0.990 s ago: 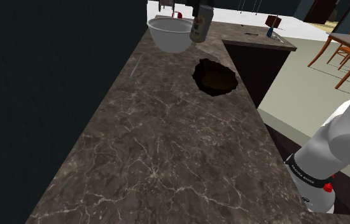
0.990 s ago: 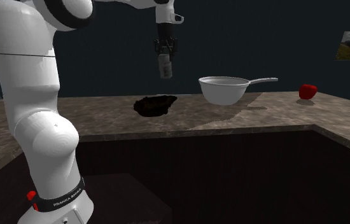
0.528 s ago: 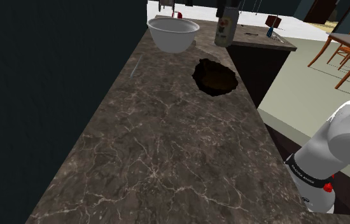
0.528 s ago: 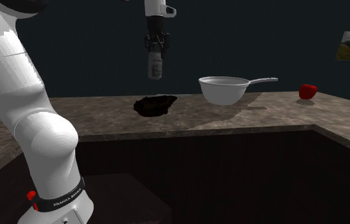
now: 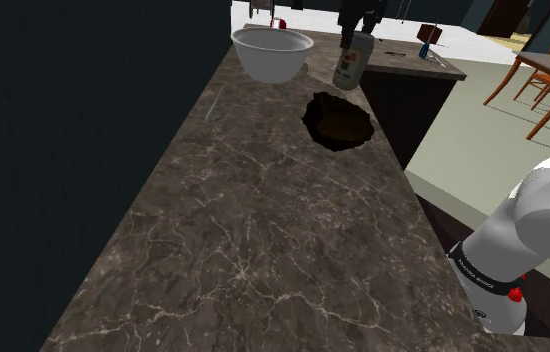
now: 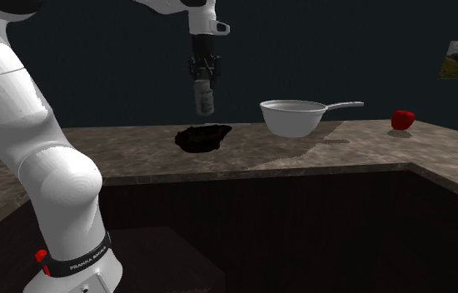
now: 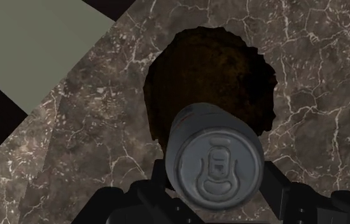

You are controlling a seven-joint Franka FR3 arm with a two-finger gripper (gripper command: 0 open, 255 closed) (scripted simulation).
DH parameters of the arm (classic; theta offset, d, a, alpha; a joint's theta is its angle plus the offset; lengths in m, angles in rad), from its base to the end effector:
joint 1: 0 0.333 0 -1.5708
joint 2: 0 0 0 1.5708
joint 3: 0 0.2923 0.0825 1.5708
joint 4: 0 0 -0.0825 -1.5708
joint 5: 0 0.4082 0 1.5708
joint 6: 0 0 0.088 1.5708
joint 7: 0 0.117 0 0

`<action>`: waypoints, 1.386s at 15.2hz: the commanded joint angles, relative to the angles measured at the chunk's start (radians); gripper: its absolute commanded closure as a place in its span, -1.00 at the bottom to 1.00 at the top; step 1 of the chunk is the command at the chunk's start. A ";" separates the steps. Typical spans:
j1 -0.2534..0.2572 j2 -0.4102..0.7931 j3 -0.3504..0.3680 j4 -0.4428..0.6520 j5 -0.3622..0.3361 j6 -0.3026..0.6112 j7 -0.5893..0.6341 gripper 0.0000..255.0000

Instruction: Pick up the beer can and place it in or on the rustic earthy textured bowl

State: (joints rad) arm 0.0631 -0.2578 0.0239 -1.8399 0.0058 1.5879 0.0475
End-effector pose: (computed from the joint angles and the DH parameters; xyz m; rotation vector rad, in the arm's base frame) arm 0.5010 0.0456 0.5980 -3.1409 -0.0607 -0.0090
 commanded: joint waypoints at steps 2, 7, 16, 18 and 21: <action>0.001 -0.008 0.001 -0.049 0.001 0.042 0.001 1.00; 0.001 -0.018 0.001 -0.127 0.001 0.109 0.001 1.00; 0.001 -0.022 0.001 -0.176 0.001 0.155 0.001 1.00; 0.001 -0.022 0.001 -0.176 0.001 0.155 0.001 1.00; 0.001 -0.022 0.001 -0.176 0.001 0.155 0.001 -1.00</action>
State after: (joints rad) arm 0.0641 -0.2796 0.0252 -2.0156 0.0068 1.7427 0.0486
